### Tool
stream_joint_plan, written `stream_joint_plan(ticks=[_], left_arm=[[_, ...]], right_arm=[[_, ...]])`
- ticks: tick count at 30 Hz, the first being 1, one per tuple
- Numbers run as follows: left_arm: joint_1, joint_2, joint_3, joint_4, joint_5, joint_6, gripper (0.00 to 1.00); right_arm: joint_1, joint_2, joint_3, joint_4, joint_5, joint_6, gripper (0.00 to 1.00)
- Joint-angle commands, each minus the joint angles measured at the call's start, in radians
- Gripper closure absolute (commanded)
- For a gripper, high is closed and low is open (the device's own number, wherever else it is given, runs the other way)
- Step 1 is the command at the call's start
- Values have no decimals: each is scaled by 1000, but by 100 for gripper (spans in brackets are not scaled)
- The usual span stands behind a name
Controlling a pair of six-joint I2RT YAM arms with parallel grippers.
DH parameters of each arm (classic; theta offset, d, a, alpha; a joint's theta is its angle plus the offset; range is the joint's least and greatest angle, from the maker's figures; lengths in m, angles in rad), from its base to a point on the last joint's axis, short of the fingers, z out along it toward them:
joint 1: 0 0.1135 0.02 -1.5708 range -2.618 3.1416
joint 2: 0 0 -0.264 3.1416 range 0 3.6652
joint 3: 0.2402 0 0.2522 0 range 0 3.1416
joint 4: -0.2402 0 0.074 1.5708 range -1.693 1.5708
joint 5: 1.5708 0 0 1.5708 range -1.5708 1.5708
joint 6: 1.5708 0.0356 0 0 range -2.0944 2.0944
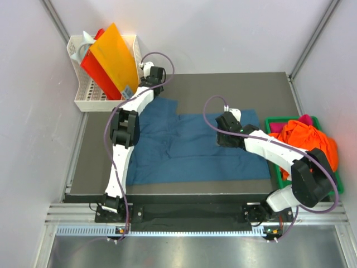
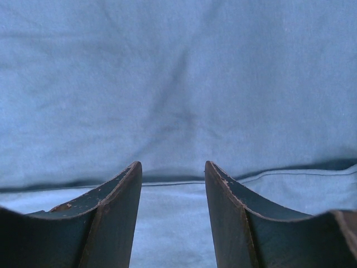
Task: Fold and stack the t-shirts
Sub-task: Grap the side of the flattened tshirt furthest away from the robot with both arms
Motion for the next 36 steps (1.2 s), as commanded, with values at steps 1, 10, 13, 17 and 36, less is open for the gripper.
stream_joint_plan(ticks=[1,10,13,17,36], left_arm=[[-5,-51,23,-34,-38,2,56],[-6,-76,-24,-74,-95,-48,60],[-11,-94,-55,-76,-113,-61,48],[-21,-131,-97,-58,-123,-58,37],[14,-54,-97,-194,-75,-175,55]], right_arm=[[13,-18,6,41,-12,15,50],[14,-11,4,47,-20,19,50],[14,-11,-4,50,-28,24,50],[14,-11,-5,55,-32,27,51],[14,-32,-8,38,-20,42,50]])
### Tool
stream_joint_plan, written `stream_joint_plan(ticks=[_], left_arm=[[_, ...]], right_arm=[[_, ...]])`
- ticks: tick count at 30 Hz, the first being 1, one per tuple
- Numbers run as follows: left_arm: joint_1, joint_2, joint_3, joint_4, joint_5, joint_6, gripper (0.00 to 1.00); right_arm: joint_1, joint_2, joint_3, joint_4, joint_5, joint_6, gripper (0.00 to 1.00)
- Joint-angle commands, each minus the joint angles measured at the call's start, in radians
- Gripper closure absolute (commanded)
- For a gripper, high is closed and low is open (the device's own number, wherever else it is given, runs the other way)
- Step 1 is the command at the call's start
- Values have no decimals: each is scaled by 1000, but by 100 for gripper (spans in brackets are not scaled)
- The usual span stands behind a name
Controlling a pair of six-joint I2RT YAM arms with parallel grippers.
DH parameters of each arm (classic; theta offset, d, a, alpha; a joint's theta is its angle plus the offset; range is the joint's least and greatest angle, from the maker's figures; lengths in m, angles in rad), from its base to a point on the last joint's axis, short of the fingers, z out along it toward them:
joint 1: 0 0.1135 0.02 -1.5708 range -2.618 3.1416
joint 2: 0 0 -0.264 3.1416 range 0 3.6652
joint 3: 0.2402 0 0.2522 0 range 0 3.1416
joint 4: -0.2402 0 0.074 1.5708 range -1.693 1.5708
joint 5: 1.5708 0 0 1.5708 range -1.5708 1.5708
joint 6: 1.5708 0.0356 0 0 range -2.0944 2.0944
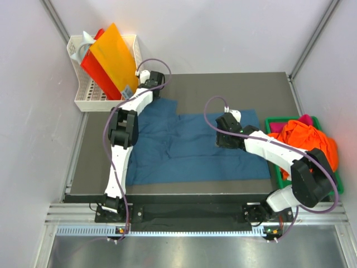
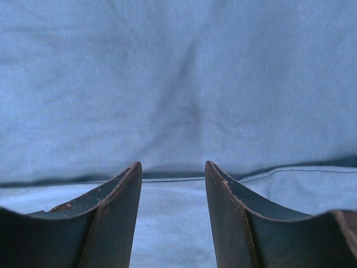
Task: Fold and stack the t-shirts
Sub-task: Grap the side of the flattened tshirt furthest away from the robot with both arms
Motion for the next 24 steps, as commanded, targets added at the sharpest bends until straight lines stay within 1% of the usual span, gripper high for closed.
stream_joint_plan(ticks=[1,4,5,7,8,9,10,12,14,17,22,24], left_arm=[[12,-2,-4,-29,5,-39,55],[16,5,-2,-23,8,-34,53],[18,4,-5,-21,13,-34,50],[16,-22,-31,24,30,-22,46],[13,-42,-86,64,44,-14,45],[10,-62,-114,125,48,-8,42],[9,-88,-131,147,47,6,41],[6,-87,-106,128,41,16,39],[9,-53,-32,98,36,26,39],[10,-21,18,84,38,41,39],[12,-21,23,111,45,40,39],[13,1,50,95,45,40,39]], right_arm=[[14,-30,6,30,14,10,50],[14,-24,9,31,12,8,50],[14,-22,9,31,12,8,50],[14,-21,9,30,9,8,50],[14,-19,9,31,9,8,50],[14,-18,9,33,9,8,50],[14,-16,11,31,9,8,50],[16,-10,17,31,4,8,50],[14,-5,25,33,3,7,50],[14,-1,31,31,4,2,50],[14,6,25,30,3,0,50],[16,9,23,31,1,2,50]])
